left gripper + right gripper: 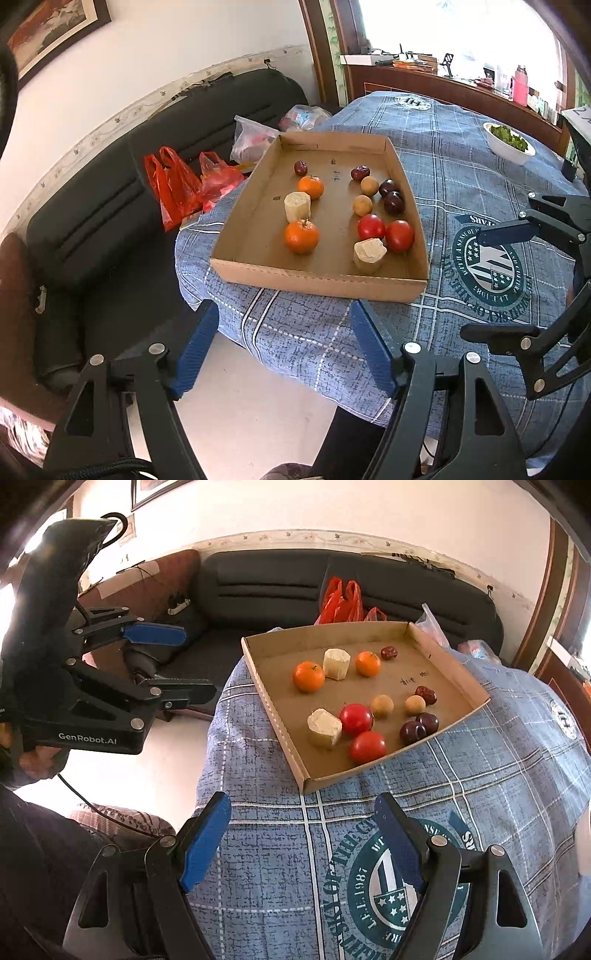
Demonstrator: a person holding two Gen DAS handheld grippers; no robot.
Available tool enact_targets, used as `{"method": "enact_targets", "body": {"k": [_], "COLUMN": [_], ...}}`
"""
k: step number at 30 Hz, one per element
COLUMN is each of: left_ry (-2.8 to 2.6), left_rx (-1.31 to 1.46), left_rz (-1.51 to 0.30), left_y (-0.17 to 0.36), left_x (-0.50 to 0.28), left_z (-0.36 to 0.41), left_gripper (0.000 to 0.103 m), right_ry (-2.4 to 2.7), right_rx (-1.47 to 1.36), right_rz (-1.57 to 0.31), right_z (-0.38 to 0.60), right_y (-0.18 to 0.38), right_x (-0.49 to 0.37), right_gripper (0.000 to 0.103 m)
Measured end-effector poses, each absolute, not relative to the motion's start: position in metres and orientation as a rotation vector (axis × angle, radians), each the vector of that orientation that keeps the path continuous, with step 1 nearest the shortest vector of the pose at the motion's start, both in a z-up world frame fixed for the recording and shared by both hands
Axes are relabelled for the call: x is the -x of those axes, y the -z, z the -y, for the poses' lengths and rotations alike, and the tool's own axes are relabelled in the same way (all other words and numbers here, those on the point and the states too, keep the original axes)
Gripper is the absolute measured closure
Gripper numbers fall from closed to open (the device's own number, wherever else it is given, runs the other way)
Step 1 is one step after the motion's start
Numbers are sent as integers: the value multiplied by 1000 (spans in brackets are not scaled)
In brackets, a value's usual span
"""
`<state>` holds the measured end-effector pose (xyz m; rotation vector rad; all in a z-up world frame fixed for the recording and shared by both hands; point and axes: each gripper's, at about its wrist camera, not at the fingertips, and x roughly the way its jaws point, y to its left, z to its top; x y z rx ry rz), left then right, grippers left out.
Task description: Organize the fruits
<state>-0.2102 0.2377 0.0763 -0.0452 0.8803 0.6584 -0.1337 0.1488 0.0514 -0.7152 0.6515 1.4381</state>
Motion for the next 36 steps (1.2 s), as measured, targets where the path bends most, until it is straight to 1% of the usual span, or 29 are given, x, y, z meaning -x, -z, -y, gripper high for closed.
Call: {"method": "enact_targets", "body": {"k": [36], "left_ry": [-642], "left_rx": [74], "left_rz": [-942], "left_y": [-56], "left_x": [203], "left_z": [-241], "left_gripper": [29], "right_ry": [-1414], "right_rx": [728], "right_rz": [-677], "right_z": [-157], "right_y": [-40], "right_x": [129], "right_gripper": [22]}}
